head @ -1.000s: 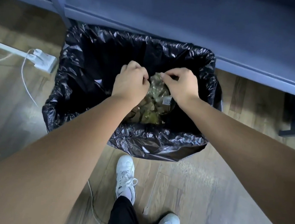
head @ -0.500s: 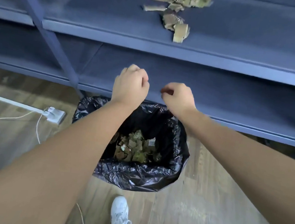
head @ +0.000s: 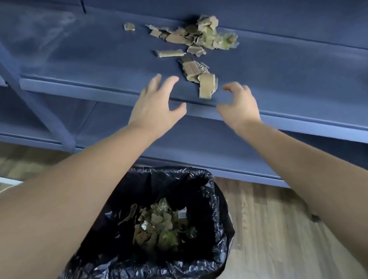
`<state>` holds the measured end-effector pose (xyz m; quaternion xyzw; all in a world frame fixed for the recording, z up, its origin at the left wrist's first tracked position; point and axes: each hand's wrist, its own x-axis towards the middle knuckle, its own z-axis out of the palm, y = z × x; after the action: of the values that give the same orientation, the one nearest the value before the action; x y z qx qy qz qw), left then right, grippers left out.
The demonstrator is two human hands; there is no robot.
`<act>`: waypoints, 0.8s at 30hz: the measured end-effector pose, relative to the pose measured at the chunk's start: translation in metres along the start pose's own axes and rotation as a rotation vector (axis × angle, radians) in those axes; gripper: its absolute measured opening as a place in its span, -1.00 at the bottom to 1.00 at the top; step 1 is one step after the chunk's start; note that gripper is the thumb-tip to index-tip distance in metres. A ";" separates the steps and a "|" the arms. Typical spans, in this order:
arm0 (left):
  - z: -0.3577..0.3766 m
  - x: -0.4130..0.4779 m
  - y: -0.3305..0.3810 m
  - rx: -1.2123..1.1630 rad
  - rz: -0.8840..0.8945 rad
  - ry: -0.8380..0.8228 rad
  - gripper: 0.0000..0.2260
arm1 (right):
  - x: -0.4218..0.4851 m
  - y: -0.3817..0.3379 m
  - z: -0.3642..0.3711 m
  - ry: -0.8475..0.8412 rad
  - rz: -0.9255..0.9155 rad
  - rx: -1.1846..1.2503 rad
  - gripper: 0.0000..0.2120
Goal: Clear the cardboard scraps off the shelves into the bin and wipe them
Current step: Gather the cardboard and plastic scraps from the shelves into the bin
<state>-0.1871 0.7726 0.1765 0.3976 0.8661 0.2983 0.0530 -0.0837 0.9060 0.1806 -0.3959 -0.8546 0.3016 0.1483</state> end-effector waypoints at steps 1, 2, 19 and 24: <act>-0.002 0.008 -0.005 -0.003 -0.003 -0.009 -0.53 | 0.009 -0.002 0.004 -0.021 0.014 -0.032 -0.55; -0.003 0.016 -0.009 -0.007 -0.005 -0.017 -0.53 | 0.018 -0.004 0.008 -0.039 0.027 -0.054 -0.53; 0.039 0.129 -0.026 0.183 -0.035 0.035 -0.49 | 0.148 -0.010 0.022 -0.013 -0.103 -0.245 -0.56; 0.037 0.167 -0.027 0.174 -0.123 0.040 -0.35 | 0.195 -0.007 0.005 -0.002 -0.100 -0.266 -0.45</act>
<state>-0.3062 0.8970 0.1555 0.3408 0.9123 0.2263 0.0191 -0.2157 1.0499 0.1843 -0.3687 -0.9058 0.1784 0.1084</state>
